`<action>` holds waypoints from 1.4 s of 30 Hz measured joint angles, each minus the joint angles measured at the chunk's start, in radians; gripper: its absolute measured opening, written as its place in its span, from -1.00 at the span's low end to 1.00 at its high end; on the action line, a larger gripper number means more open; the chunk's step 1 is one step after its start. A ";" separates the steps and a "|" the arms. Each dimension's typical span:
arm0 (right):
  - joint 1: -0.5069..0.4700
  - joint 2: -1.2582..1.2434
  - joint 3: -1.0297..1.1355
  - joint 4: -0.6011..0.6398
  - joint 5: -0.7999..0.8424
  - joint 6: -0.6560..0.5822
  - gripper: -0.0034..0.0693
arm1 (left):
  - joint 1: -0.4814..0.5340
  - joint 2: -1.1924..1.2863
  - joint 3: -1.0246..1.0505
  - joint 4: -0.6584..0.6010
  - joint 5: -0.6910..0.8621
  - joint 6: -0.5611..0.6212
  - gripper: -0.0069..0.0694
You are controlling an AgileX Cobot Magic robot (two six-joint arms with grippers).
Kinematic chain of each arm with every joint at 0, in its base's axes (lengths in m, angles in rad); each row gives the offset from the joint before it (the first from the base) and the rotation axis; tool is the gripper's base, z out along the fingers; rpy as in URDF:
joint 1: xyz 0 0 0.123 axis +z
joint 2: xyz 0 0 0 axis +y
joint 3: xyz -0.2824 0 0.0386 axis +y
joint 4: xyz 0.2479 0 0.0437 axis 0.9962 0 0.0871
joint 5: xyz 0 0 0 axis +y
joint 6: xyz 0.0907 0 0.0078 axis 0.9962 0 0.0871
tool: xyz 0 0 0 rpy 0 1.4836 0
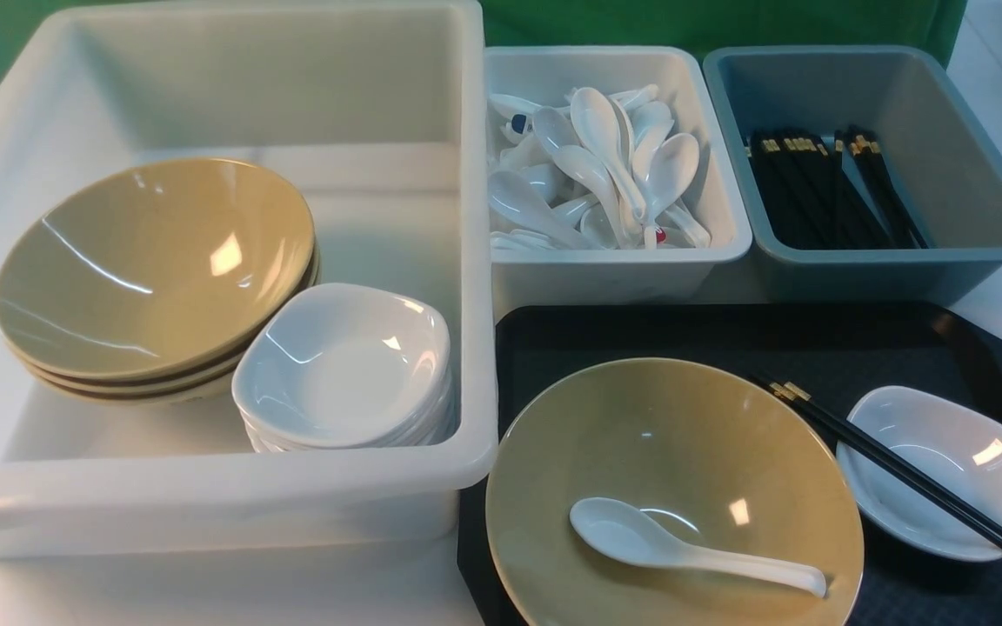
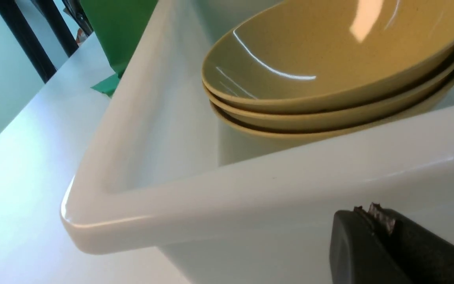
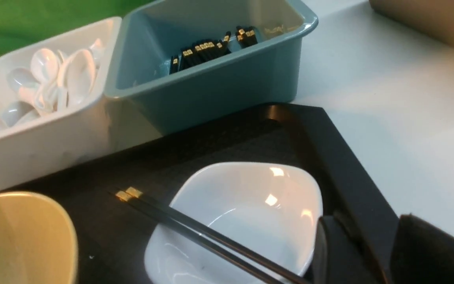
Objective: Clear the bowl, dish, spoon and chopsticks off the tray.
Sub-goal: Use the right arm to grab the chopsticks
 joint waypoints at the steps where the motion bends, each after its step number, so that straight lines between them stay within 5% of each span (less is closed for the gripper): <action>1: 0.000 0.000 0.000 0.000 0.000 0.005 -0.24 | 0.000 0.000 0.000 -0.008 -0.011 -0.005 -0.85; 5: 0.000 0.000 0.000 0.006 0.000 0.124 -0.24 | 0.000 0.000 0.000 -0.193 -0.123 -0.136 -0.85; 9: 0.000 0.000 0.000 0.101 -0.005 0.556 -0.24 | 0.000 0.000 0.000 -0.696 -0.235 -0.505 -0.85; 11: 0.000 0.000 0.000 0.119 -0.005 0.666 -0.24 | 0.000 0.000 0.000 -0.850 -0.250 -0.613 -0.85; 15: 0.000 0.000 0.000 0.119 -0.005 0.685 -0.24 | 0.000 0.000 0.000 -0.983 -0.245 -0.666 -0.85; 21: 0.000 0.000 0.000 0.124 -0.007 0.612 -0.24 | 0.000 0.000 0.000 -1.006 -0.193 -0.658 -0.85; 23: 0.007 0.000 0.000 0.128 -0.039 0.547 -0.24 | 0.000 0.000 -0.019 -0.977 -0.150 -0.603 -0.85; 27: 0.075 0.008 -0.118 0.130 -0.026 0.222 -0.27 | 0.000 0.004 -0.186 -0.832 -0.021 -0.357 -0.85; 29: 0.129 0.097 -0.278 0.129 0.032 0.013 -0.39 | 0.001 0.060 -0.335 -0.730 0.056 -0.193 -0.85; 32: 0.162 0.221 -0.407 0.129 0.095 -0.139 -0.53 | 0.001 0.186 -0.468 -0.615 0.156 -0.104 -0.85; 34: 0.195 0.480 -0.650 0.129 0.274 -0.368 -0.77 | 0.001 0.398 -0.677 -0.475 0.402 -0.040 -0.85; 41: 0.221 0.936 -1.004 0.119 0.763 -0.671 -0.82 | -0.050 0.772 -0.976 -0.355 0.862 0.092 -0.85; 42: 0.253 1.050 -1.072 0.119 0.831 -0.709 -0.82 | -0.139 0.857 -1.023 -0.354 0.905 0.126 -0.85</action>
